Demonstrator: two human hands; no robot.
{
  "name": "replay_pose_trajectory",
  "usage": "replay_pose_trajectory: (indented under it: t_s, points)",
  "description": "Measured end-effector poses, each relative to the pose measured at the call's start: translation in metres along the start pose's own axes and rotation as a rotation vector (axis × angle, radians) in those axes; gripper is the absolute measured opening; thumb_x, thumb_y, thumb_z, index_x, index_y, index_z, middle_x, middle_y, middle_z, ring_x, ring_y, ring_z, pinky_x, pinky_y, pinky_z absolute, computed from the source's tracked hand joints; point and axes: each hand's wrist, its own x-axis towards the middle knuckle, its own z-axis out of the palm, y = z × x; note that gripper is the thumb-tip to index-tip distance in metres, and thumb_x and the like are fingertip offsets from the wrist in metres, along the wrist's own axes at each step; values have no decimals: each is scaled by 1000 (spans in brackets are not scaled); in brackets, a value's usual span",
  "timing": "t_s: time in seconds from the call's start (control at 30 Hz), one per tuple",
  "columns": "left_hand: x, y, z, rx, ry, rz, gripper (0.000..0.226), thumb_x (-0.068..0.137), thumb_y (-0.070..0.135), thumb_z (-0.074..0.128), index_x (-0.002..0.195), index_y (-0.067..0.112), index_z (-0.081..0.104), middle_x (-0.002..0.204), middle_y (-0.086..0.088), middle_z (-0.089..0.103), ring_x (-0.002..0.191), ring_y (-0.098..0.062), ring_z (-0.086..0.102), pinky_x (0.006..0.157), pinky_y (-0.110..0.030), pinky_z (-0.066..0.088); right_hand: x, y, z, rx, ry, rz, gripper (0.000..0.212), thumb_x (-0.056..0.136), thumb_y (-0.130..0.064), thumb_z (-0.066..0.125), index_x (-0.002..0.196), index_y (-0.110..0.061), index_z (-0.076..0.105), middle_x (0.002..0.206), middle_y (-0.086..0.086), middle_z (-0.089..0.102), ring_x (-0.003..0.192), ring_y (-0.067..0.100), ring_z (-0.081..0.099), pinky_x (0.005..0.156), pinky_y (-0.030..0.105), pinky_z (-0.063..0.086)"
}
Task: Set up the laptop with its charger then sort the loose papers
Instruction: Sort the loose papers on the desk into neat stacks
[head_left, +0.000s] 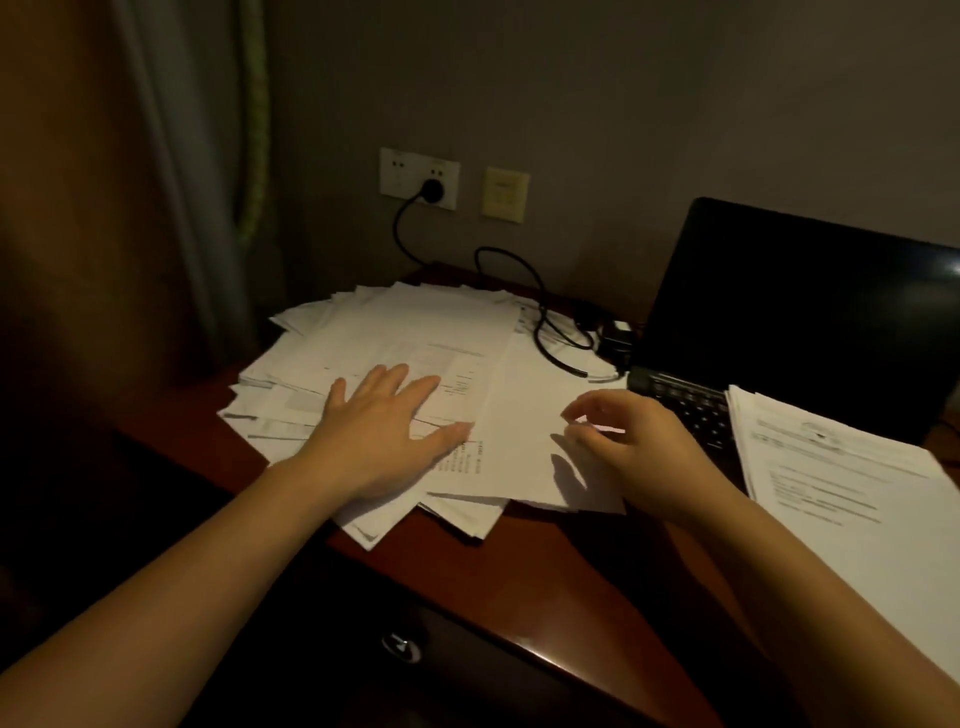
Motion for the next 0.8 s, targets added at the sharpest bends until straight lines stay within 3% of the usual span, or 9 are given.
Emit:
replay_pose_trajectory:
  t_s: [0.17,0.3,0.4,0.57,0.63,0.73,0.8]
  points:
    - [1,-8,4,-54,-27,83,97,80,86,42,158,42,6,168,10,-2,154,-15,-4,123,-51,-6,17,-8,12,542,-36,257,18,96,-21,65,113,-25,69,121,0,68,110,13,66,98,34,55]
    - [-1,-7,5,-106,71,127,68,95,64,46,155,43,24,165,16,16,152,-10,8,123,-45,-1,30,-17,23,826,-41,391,29,95,-14,66,124,-17,62,112,9,72,101,20,73,93,36,58]
    - [-3,-7,8,-124,162,153,45,104,42,40,149,44,38,159,19,31,149,-7,20,123,-39,8,42,-28,29,834,-60,404,40,95,-12,66,133,-17,55,111,11,71,98,23,74,91,37,60]
    - [-12,-4,4,-198,216,280,40,105,35,40,143,42,49,146,19,50,136,-2,36,118,-30,24,58,-46,41,831,-136,401,57,94,-9,66,142,-28,42,130,21,60,92,30,75,73,35,63]
    - [-15,-3,3,-212,196,313,38,103,45,40,139,44,53,141,21,54,132,2,38,111,-25,24,62,-46,47,679,-97,377,67,91,-2,68,145,-31,41,141,20,49,97,29,71,69,33,62]
    - [-16,-1,0,-221,203,291,62,91,72,27,129,40,64,137,21,57,133,2,39,120,-38,19,63,-42,48,574,-45,386,71,90,5,66,145,-33,44,146,15,46,103,29,65,58,27,59]
    - [-15,-5,0,-316,292,224,69,88,72,19,119,36,69,130,20,62,129,2,43,120,-41,20,61,-36,44,587,-27,381,73,90,8,63,146,-35,42,143,13,48,102,31,66,62,32,63]
